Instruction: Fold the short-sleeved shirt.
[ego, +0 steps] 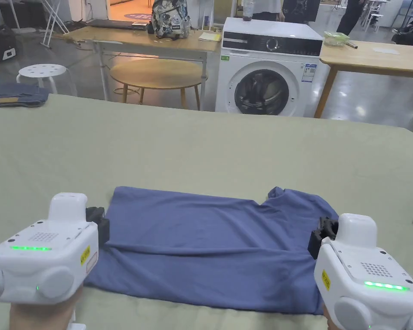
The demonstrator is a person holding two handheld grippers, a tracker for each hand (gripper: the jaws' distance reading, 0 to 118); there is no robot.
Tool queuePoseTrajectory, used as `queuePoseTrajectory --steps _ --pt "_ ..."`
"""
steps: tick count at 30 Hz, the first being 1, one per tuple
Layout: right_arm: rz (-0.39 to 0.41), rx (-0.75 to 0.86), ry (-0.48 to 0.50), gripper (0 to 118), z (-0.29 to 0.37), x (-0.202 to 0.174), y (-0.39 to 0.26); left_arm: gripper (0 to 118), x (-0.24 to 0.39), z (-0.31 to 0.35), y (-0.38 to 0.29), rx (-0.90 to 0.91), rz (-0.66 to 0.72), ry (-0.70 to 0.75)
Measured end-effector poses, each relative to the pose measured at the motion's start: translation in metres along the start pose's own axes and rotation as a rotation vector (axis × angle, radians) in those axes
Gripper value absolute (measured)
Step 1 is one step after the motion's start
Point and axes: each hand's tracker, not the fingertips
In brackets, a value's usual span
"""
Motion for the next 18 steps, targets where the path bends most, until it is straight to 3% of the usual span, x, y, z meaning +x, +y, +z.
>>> queuePoseTrajectory --steps 8,15,18 --pt "-0.024 0.088 -0.001 0 0.034 -0.009 0.003 0 0.002 0.029 -0.006 0.067 -0.038 0.002" --pt "-0.001 0.060 -0.007 0 0.041 -0.004 -0.003 0 -0.033 -0.007 0.000 -0.250 -0.010 -0.028" --pt "0.007 0.027 -0.008 0 0.040 -0.001 -0.007 0 -0.051 -0.035 -0.002 -0.432 0.066 -0.089"
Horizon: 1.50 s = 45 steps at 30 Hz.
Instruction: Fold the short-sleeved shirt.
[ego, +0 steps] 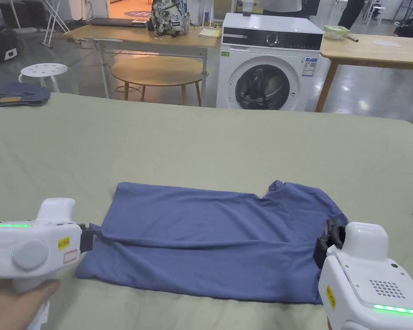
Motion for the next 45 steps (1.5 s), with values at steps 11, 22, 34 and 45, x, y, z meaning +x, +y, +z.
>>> queuePoseTrajectory --steps 11,22,34,45 --pt "-0.001 -0.088 -0.018 0 -0.007 0.012 -0.020 54 -0.007 -0.073 -0.004 -0.426 0.054 0.068" --pt "-0.047 -0.239 -0.039 0 -0.020 0.044 -0.026 1 0.029 -0.052 -0.020 -0.368 -0.113 0.098" --pt "-0.050 -0.668 -0.011 68 -0.089 0.124 -0.045 1 0.017 -0.024 -0.023 -0.218 -0.149 0.107" --pt "-0.032 -0.693 0.036 8 -0.073 0.102 -0.061 1 0.012 -0.025 -0.031 -0.200 -0.120 0.091"
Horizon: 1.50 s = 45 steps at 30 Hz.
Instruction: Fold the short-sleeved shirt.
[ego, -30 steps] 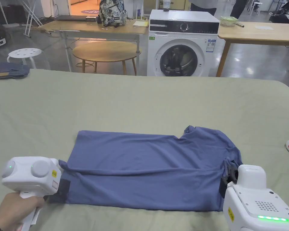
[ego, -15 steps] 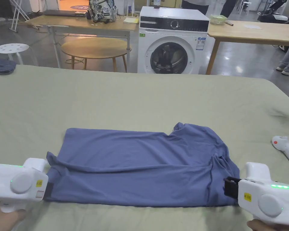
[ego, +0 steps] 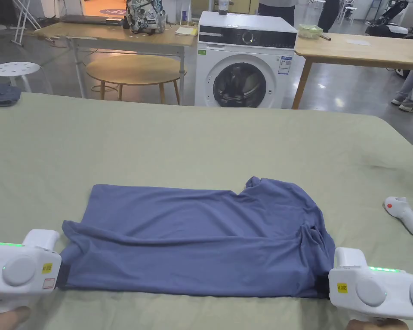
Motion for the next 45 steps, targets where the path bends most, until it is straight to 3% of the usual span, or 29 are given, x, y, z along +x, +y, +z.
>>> queuePoseTrajectory --steps 4,10,18,24,32,34,35,36,37,40,42,45 --pt "-0.008 0.051 0.003 7 0.028 0.002 0.003 1 -0.007 0.015 0.003 0.050 0.037 -0.038" --pt "0.050 0.126 -0.025 7 0.080 0.003 0.012 1 -0.014 0.054 0.003 0.115 0.040 -0.037" --pt "0.119 0.065 -0.037 7 0.118 -0.001 -0.035 1 -0.025 0.077 -0.049 0.089 0.023 -0.018" --pt "0.144 -0.056 -0.063 7 0.100 0.001 -0.088 1 -0.031 0.058 -0.096 0.013 0.033 -0.022" --pt "0.108 -0.096 -0.090 9 0.059 0.002 -0.112 1 -0.024 0.023 -0.113 -0.035 0.030 0.009" --pt "0.116 -0.091 -0.099 20 0.063 0.002 -0.108 1 -0.021 0.028 -0.110 -0.031 0.014 0.020" --pt "0.113 -0.089 -0.101 32 0.066 0.002 -0.106 1 -0.021 0.032 -0.109 -0.029 0.008 0.020" --pt "0.110 -0.089 -0.113 57 0.070 0.001 -0.103 3 -0.022 0.036 -0.106 -0.029 0.008 0.017" --pt "0.112 -0.085 -0.141 72 0.075 0.000 -0.099 7 -0.022 0.041 -0.103 -0.029 0.021 0.009" --pt "0.105 0.017 -0.174 76 0.094 -0.007 -0.084 17 -0.021 0.060 -0.090 0.031 0.089 -0.037" --pt "0.094 0.086 -0.154 76 0.108 -0.020 -0.069 34 -0.017 0.073 -0.078 0.121 0.097 -0.087" --pt "0.083 0.233 -0.113 76 0.123 -0.043 -0.048 34 -0.005 0.085 -0.059 0.241 0.072 -0.091"
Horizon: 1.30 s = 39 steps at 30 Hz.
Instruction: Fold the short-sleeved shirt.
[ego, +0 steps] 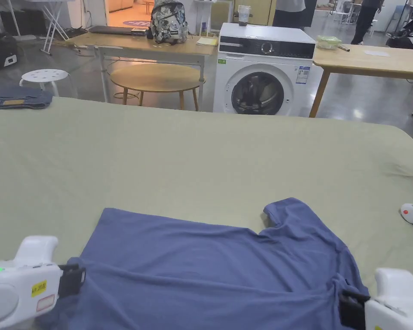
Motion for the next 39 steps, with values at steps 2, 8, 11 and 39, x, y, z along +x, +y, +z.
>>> queuePoseTrajectory --steps 2,8,11,39 --pt "-0.022 0.101 0.009 76 0.003 -0.015 0.011 34 0.012 0.002 0.011 0.083 -0.028 0.010" --pt "-0.059 0.324 0.081 35 0.003 -0.057 0.029 34 0.046 0.008 0.029 0.336 -0.090 0.066" --pt "-0.066 0.383 0.079 10 0.006 -0.078 0.036 10 0.060 0.014 0.032 0.443 -0.112 0.092" --pt "-0.026 0.313 0.060 0 -0.056 -0.087 0.054 36 -0.026 -0.201 0.165 -0.309 0.066 -0.022"
